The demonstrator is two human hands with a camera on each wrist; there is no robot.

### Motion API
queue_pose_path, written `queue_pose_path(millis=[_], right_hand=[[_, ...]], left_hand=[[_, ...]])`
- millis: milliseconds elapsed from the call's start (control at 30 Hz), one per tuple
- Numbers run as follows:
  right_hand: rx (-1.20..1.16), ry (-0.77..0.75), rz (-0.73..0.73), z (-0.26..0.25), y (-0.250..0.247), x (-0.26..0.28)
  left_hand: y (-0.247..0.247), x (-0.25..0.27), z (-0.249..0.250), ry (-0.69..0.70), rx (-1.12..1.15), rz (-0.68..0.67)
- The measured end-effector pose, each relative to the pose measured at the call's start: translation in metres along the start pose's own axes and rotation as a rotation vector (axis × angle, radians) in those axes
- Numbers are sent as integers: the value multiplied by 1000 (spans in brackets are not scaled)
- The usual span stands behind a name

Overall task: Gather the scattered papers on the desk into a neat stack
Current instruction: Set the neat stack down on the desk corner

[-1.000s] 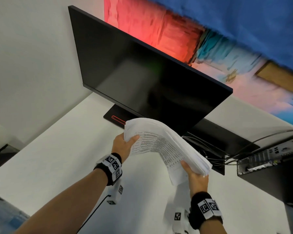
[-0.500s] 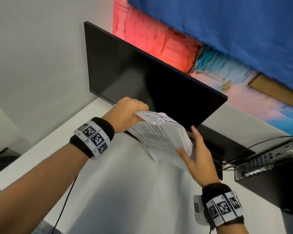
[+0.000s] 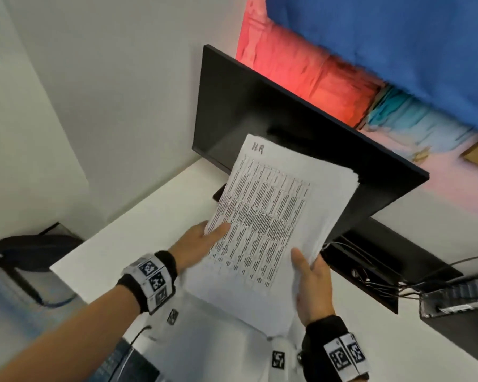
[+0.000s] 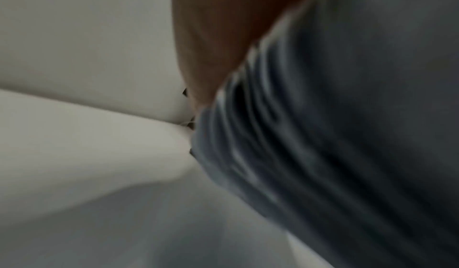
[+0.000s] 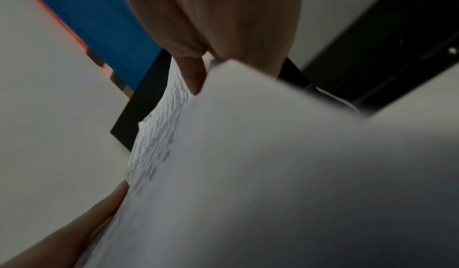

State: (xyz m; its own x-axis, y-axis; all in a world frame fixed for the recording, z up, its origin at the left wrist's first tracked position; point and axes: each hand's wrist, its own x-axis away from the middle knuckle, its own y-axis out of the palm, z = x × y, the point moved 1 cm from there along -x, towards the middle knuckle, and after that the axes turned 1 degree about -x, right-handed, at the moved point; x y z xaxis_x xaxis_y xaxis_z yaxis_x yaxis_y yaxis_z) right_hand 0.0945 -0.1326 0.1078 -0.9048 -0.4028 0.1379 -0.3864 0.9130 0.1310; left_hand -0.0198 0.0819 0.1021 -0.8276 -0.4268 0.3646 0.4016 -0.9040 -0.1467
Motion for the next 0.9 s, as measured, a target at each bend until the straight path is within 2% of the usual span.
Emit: queue_pose_path(millis=[67, 133, 200, 333, 466, 533, 700, 900], right_hand=[[4, 75, -16, 18, 14, 4], [42, 139, -17, 37, 21, 4], [127, 208, -40, 53, 26, 4], [243, 380, -100, 75, 24, 7], [318, 509, -45, 92, -4, 21], [372, 556, -3, 102, -21, 28], [477, 614, 79, 115, -55, 40], [530, 594, 125, 113, -86, 47]], left_hand=[[-5, 6, -22, 68, 86, -2], [-16, 8, -36, 98, 63, 21], [-33, 5, -50, 75, 37, 23], [-88, -5, -77, -28, -91, 81], [-148, -27, -112, -277, -486, 120], [-167, -38, -125, -334, -608, 155], [-179, -62, -126, -310, -726, 216], [-183, -80, -120, -322, -793, 306]])
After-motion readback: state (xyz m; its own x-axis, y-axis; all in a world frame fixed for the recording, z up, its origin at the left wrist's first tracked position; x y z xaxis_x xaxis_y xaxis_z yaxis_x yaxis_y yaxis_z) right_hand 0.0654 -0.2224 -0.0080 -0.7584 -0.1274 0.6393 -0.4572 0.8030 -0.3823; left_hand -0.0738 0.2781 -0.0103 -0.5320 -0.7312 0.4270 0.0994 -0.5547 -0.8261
